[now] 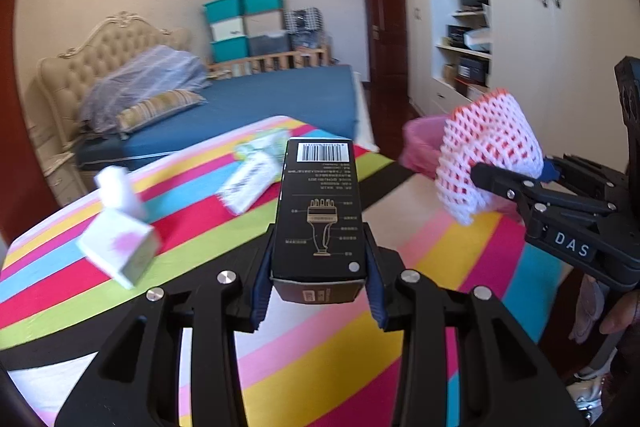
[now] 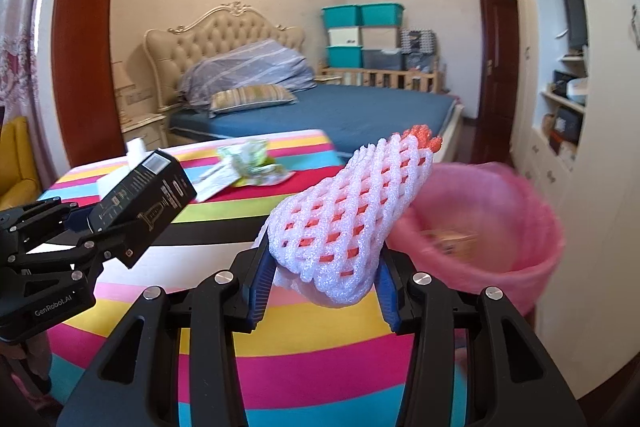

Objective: Collect trash
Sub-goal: 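Carry the pink net and black box toward the pink bin with both grippers, then open both grippers over the pink bin to drop the net and black box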

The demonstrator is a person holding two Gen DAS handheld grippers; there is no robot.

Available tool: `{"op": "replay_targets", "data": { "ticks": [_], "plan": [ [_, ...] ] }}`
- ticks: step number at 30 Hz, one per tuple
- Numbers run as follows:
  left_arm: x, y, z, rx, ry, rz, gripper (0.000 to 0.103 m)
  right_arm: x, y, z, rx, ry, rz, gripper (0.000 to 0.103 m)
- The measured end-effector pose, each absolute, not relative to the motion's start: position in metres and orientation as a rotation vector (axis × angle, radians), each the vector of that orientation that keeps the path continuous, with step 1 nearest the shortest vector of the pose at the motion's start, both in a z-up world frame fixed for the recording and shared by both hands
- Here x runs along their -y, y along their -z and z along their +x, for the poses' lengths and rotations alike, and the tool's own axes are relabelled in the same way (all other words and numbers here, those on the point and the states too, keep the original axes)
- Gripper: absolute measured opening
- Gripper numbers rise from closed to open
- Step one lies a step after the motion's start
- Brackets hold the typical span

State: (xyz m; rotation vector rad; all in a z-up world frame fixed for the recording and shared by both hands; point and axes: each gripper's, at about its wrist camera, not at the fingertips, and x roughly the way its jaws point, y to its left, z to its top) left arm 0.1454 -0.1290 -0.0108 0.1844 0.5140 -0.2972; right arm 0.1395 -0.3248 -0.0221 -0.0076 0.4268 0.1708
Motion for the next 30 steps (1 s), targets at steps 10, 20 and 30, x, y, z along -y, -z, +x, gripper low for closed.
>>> {"op": "replay_targets", "data": {
  "ticks": [10,20,30],
  "plan": [
    [0.214,0.004,0.19,-0.569,0.467,0.18,0.038,0.392,0.009,0.159,-0.404,-0.014,-0.081,0.045],
    [0.279,-0.004,0.25,-0.6,0.565,0.141,0.04,0.456,0.02,0.203,-0.457,0.09,-0.087,0.048],
    [0.317,0.004,0.3,-0.629,0.64,0.053,0.042,0.478,0.048,0.224,-0.522,0.087,-0.071,0.05]
  ]
}}
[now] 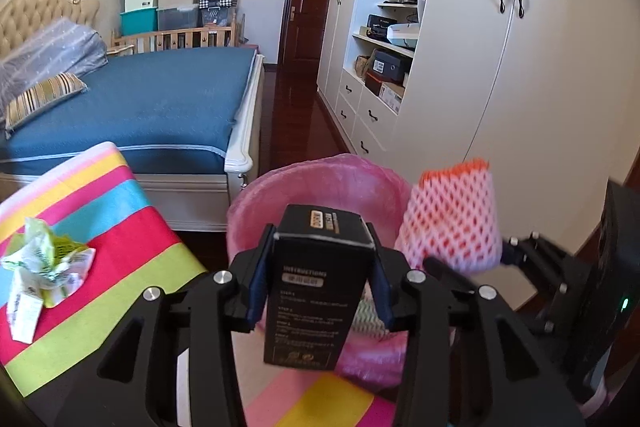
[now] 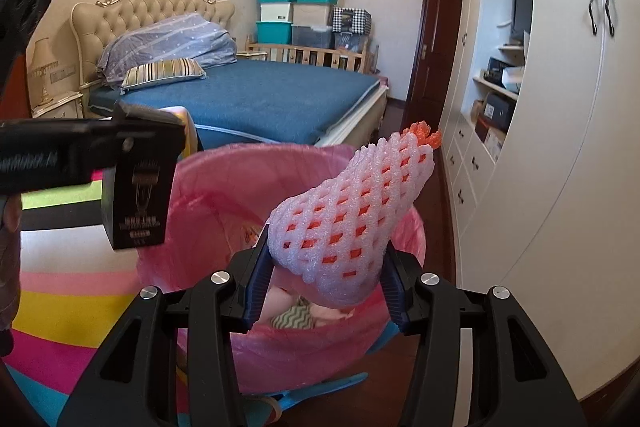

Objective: Collect trash
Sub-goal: 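Open both grippers over the pink bin to drop the net and black box, then move both grippers back over the striped table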

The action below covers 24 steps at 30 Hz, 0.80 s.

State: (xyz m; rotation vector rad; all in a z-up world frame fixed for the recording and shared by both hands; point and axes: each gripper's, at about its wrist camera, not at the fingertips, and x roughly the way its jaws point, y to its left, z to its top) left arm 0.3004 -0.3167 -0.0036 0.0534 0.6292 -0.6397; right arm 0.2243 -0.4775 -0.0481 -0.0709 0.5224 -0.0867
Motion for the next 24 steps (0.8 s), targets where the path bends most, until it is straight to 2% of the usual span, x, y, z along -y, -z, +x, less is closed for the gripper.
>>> {"op": "replay_targets", "data": {
  "ticks": [7,8,9,10,11,15,19,24],
  "plan": [
    [0.334,-0.019,0.31,-0.575,0.633,0.057,0.04,0.476,0.057,0.223,-0.538,0.077,-0.07,0.051],
    [0.335,-0.022,0.309,-0.567,0.632,0.053,0.041,0.476,0.057,0.224,-0.545,0.075,-0.072,0.053],
    [0.334,-0.025,0.31,-0.564,0.637,0.042,0.043,0.476,0.057,0.226,-0.554,0.068,-0.069,0.065],
    [0.334,-0.028,0.312,-0.566,0.637,0.031,0.055,0.476,0.056,0.227,-0.564,0.063,-0.068,0.079],
    [0.331,-0.03,0.31,-0.559,0.63,0.023,0.07,0.475,0.055,0.227,-0.56,0.064,-0.074,0.08],
    [0.313,-0.034,0.303,-0.529,0.581,0.037,0.076,0.469,0.051,0.218,-0.543,0.075,-0.106,0.08],
    [0.272,-0.027,0.281,-0.5,0.49,0.085,0.098,0.458,0.043,0.201,-0.509,0.077,-0.119,0.081],
    [0.222,-0.005,0.248,-0.493,0.367,0.203,0.098,0.432,0.032,0.187,-0.473,0.029,-0.123,0.083]
  ]
}}
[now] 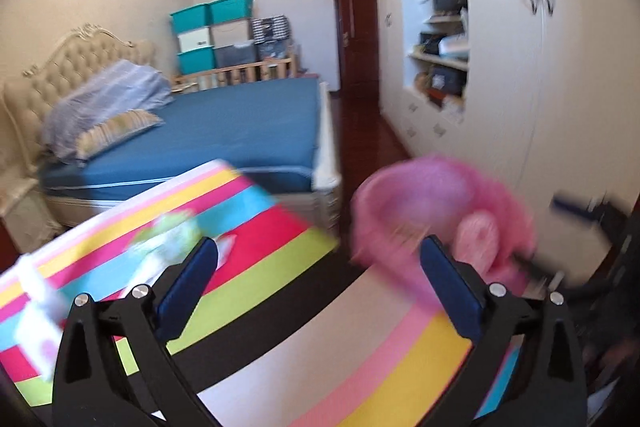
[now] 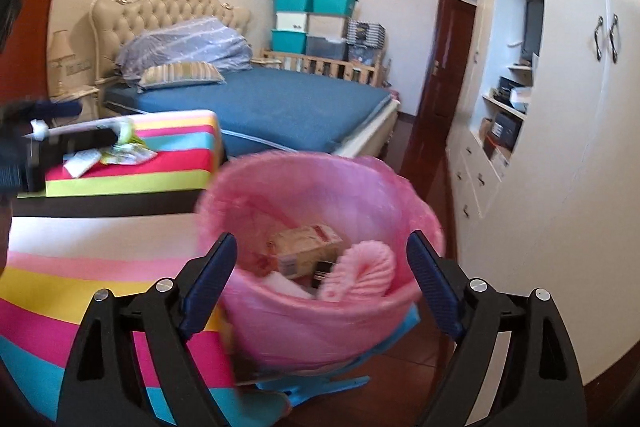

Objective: Collect trash
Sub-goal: 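Move both grippers back over the striped table, then grasp the white printed medicine box with the right gripper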

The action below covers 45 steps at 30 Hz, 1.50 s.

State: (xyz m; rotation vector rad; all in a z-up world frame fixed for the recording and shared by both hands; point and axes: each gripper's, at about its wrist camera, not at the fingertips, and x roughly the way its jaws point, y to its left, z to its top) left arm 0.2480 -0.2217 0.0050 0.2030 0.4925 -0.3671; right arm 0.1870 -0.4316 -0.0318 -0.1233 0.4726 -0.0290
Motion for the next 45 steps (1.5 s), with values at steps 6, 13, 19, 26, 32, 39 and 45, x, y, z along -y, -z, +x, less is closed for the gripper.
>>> {"op": "replay_targets", "data": {
  "ticks": [6,13,19,26,32,39,45],
  "plan": [
    [0.139,0.017,0.216,-0.537,0.222,0.231,0.098,0.377,0.025,0.18,-0.459,-0.077,-0.119,0.084],
    [0.058,0.026,0.178,-0.5,0.031,0.267,0.098,0.303,0.033,0.185,-0.498,-0.183,-0.137,0.084],
    [-0.016,0.026,0.166,-0.509,-0.106,0.181,0.098,0.247,0.039,0.195,-0.545,-0.254,-0.164,0.084],
    [-0.067,0.025,0.162,-0.505,-0.2,0.081,0.098,0.198,0.035,0.228,-0.617,-0.284,-0.138,0.084],
    [-0.078,0.02,0.158,-0.497,-0.2,0.006,0.098,0.163,0.039,0.26,-0.64,-0.248,-0.131,0.084],
    [-0.085,0.021,0.16,-0.525,-0.182,-0.03,0.098,0.139,0.04,0.299,-0.657,-0.145,-0.045,0.084],
    [-0.09,0.021,0.158,-0.519,-0.183,-0.071,0.098,0.123,0.043,0.328,-0.689,-0.041,0.015,0.084]
  ]
}}
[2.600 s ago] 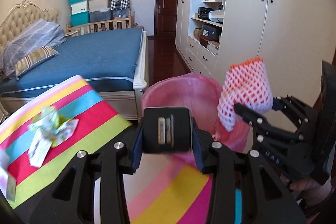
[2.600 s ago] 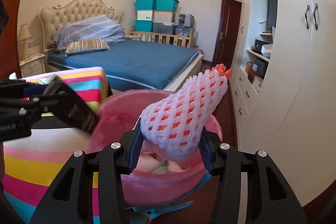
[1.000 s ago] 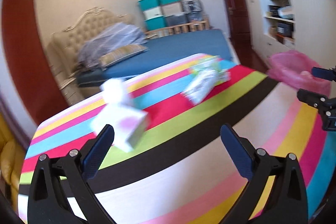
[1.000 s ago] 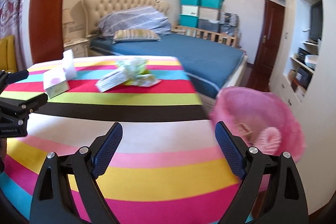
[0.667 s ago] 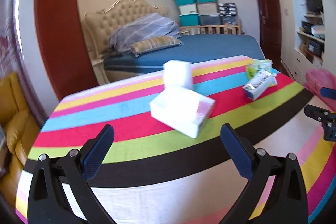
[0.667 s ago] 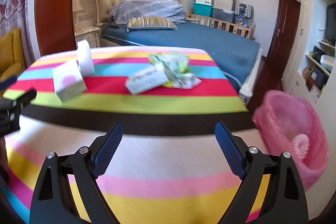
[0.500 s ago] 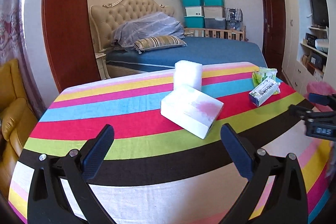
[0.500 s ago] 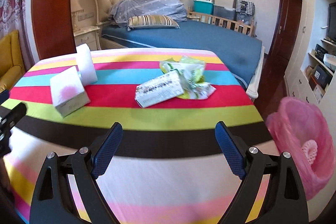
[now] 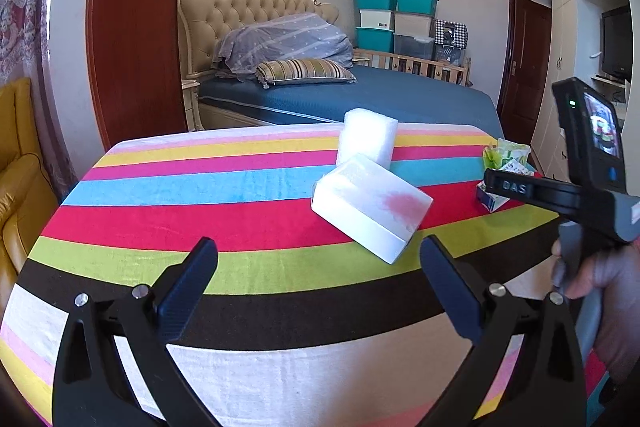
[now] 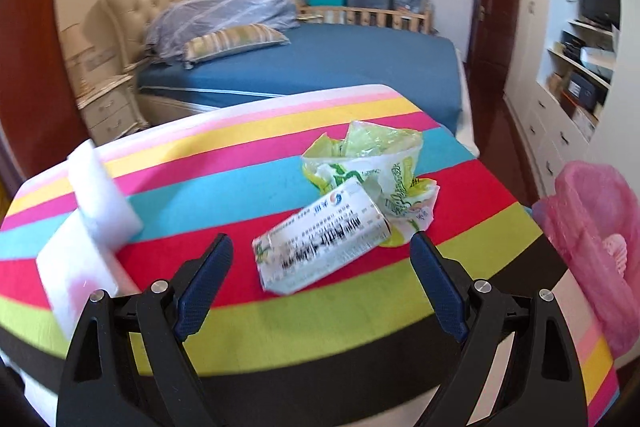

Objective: Collect trash
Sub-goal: 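Grasp the white printed medicine box with the right gripper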

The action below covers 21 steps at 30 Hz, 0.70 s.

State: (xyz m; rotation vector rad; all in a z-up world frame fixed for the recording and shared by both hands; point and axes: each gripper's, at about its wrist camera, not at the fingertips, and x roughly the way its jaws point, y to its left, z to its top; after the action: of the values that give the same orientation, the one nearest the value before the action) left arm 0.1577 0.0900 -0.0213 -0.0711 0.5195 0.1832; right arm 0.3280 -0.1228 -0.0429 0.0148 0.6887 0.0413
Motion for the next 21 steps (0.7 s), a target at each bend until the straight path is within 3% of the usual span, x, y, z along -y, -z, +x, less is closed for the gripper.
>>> {"op": "replay_targets", "data": {
  "ticks": [9,10,21],
  "plan": [
    [-0.09,0.021,0.156,-0.517,-0.168,-0.081,0.098,0.104,0.055,0.359,-0.782,0.113,-0.04,0.082],
    [-0.09,0.021,0.156,-0.516,-0.166,-0.085,0.098,0.107,0.055,0.358,-0.781,0.113,-0.036,0.078],
    [-0.091,0.02,0.155,-0.496,-0.162,-0.08,0.098,0.134,0.06,0.306,-0.783,-0.038,-0.076,0.078]
  ]
}}
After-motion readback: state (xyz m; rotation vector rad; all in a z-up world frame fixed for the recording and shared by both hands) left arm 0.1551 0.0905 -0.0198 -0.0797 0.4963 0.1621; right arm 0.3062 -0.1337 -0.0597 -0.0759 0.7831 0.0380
